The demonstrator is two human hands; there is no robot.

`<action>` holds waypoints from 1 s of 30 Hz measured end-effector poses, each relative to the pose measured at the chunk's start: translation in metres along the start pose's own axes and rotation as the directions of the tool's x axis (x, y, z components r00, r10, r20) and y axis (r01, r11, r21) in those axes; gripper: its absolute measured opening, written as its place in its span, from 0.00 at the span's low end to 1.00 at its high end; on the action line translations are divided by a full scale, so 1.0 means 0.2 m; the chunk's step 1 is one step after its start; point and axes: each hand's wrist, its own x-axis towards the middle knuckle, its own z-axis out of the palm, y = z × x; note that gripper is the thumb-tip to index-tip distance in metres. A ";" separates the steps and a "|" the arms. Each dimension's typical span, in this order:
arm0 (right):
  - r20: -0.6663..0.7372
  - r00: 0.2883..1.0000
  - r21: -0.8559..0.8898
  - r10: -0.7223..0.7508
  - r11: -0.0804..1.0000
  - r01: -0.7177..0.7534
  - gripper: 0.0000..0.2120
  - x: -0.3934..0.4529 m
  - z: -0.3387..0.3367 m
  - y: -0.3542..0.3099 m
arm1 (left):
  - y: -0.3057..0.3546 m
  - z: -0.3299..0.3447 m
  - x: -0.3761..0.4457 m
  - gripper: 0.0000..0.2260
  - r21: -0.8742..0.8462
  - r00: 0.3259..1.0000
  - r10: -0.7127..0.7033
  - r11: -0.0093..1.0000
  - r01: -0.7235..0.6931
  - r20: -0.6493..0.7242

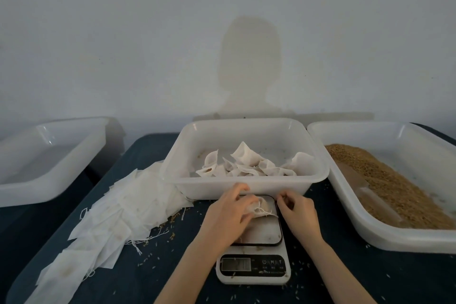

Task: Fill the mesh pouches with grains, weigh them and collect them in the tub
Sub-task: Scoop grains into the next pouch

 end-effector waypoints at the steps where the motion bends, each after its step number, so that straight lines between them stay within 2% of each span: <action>1: -0.003 1.000 0.008 -0.003 1.000 0.003 0.08 0.00 0.00 0.00 | 0.00 -0.01 0.02 0.12 -0.025 1.000 -0.018 1.000 0.018 -0.004; 4: -0.012 1.000 0.024 0.010 1.000 -0.010 0.11 0.00 0.01 0.01 | 0.00 -0.05 0.09 0.07 -0.189 0.994 -0.101 0.978 0.093 -0.032; 8: -0.015 1.000 0.032 0.021 0.999 -0.021 0.12 0.00 0.02 0.02 | 0.01 -0.16 0.21 0.06 -0.317 0.958 -0.192 0.941 0.118 -0.212; 11: -0.012 1.000 0.040 0.005 0.999 -0.005 0.13 0.00 0.02 0.03 | -0.03 -0.26 0.31 0.05 -0.367 0.876 -0.303 0.916 0.160 -0.374; 13: -0.007 1.000 0.038 0.011 0.999 -0.011 0.12 0.00 0.02 0.03 | -0.05 -0.31 0.35 0.05 -0.458 0.801 -0.407 0.868 0.189 -0.439; 14: -0.006 1.000 0.037 0.014 0.999 -0.013 0.12 0.00 0.02 0.03 | -0.06 -0.33 0.37 0.05 -0.483 0.764 -0.432 0.856 0.181 -0.479; 16: -0.004 1.000 0.036 0.012 0.999 -0.012 0.13 0.00 0.02 0.03 | -0.06 -0.34 0.40 0.06 -0.422 0.722 -0.418 0.886 0.191 -0.551; 17: -0.001 1.000 0.037 0.010 0.999 -0.010 0.13 0.00 0.02 0.03 | -0.07 -0.33 0.40 0.06 -0.374 0.737 -0.407 0.900 0.223 -0.540; 18: 0.000 1.000 0.039 0.009 0.999 -0.009 0.13 0.00 0.02 0.03 | -0.09 -0.32 0.41 0.06 -0.331 0.783 -0.410 0.903 0.275 -0.467; 20: -0.004 1.000 0.049 0.011 0.999 -0.011 0.13 0.00 0.02 0.03 | -0.14 -0.28 0.41 0.06 -0.237 0.882 -0.447 0.882 0.407 -0.148; 22: -0.005 1.000 0.054 0.017 0.998 -0.017 0.12 0.00 0.02 0.03 | -0.19 -0.25 0.38 0.09 -0.125 0.882 -0.445 0.877 0.464 0.152; 23: -0.005 1.000 0.054 0.015 0.998 -0.014 0.13 0.00 0.02 0.03 | -0.20 -0.25 0.37 0.10 -0.106 0.873 -0.438 0.878 0.466 0.216; 25: -0.007 1.000 0.055 0.001 0.999 0.000 0.13 0.00 0.02 0.03 | -0.20 -0.26 0.34 0.10 -0.172 0.883 -0.410 0.876 0.451 0.227; 27: -0.009 1.000 0.056 -0.009 0.998 0.010 0.13 0.00 0.02 0.03 | -0.21 -0.29 0.30 0.09 -0.235 0.902 -0.401 0.872 0.430 0.161; 30: -0.016 1.000 0.042 -0.017 0.999 0.018 0.14 0.00 0.02 0.03 | -0.27 -0.34 0.20 0.08 -0.135 0.876 -0.463 0.884 0.447 -0.132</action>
